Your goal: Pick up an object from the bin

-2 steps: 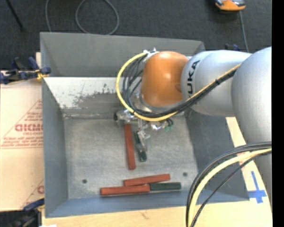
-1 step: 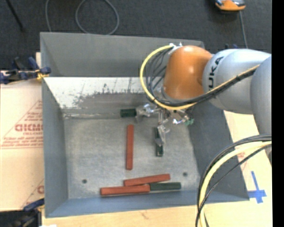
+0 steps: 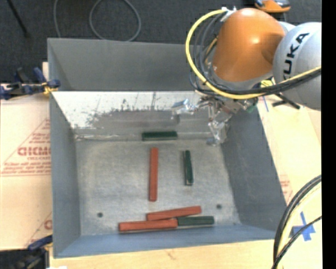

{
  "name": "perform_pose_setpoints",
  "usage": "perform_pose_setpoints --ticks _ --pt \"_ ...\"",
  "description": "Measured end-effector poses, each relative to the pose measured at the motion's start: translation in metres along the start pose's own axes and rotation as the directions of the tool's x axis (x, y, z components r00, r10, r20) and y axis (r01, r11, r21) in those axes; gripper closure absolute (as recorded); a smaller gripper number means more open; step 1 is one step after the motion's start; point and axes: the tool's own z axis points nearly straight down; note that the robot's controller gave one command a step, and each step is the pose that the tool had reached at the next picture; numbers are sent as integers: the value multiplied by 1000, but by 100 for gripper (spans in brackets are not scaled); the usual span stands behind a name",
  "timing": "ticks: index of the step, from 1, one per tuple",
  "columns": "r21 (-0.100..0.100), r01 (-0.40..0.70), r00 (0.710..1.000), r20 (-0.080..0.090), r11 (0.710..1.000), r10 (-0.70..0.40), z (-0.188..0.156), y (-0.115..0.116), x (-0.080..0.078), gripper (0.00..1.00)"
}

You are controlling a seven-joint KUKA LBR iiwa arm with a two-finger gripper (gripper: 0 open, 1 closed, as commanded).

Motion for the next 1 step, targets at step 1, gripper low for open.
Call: perform_pose_setpoints --ticks 1 --pt "-6 224 975 0 975 -224 136 -3 27 0"
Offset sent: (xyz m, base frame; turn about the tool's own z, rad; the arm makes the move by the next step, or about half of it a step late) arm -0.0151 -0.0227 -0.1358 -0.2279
